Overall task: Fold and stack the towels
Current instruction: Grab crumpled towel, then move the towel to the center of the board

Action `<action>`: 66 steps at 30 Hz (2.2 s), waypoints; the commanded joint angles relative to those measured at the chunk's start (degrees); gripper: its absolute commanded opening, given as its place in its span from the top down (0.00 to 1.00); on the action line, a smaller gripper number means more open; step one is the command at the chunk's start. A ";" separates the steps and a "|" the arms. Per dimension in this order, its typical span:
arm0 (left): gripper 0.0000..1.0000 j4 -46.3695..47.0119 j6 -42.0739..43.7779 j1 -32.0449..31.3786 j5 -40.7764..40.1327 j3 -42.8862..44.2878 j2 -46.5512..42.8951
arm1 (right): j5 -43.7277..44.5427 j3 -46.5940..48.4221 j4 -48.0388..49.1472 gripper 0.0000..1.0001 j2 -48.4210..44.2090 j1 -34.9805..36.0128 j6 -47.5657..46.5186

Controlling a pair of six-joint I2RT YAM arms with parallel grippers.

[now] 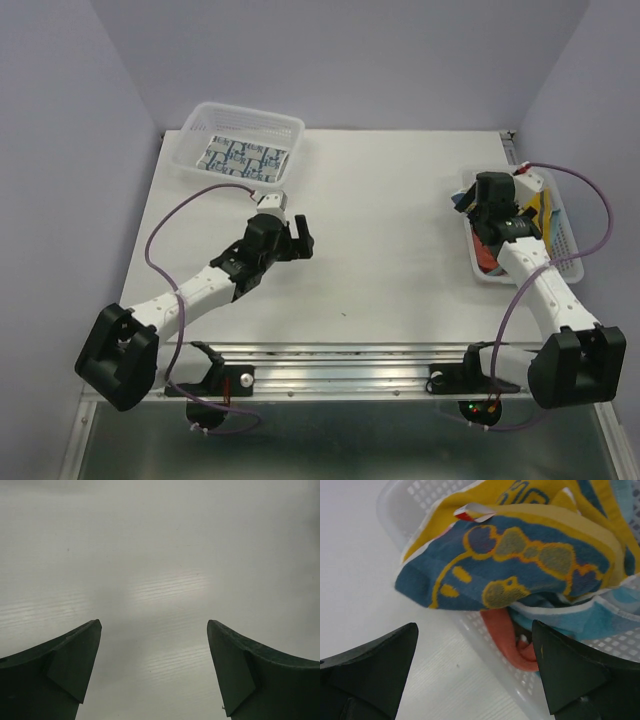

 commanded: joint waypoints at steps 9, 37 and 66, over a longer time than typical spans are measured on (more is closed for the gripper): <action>0.01 5.44 -3.77 -1.69 -3.50 -2.42 -8.73 | -3.70 -1.24 6.33 0.00 -0.65 -13.68 1.51; 0.01 3.42 -3.76 -1.69 -10.53 -1.89 -7.85 | -11.86 3.51 11.61 0.99 1.57 -14.82 -6.83; 0.01 -18.09 -21.16 -1.69 -20.63 -4.18 -33.24 | -61.02 26.16 14.25 0.99 2.75 23.39 -18.78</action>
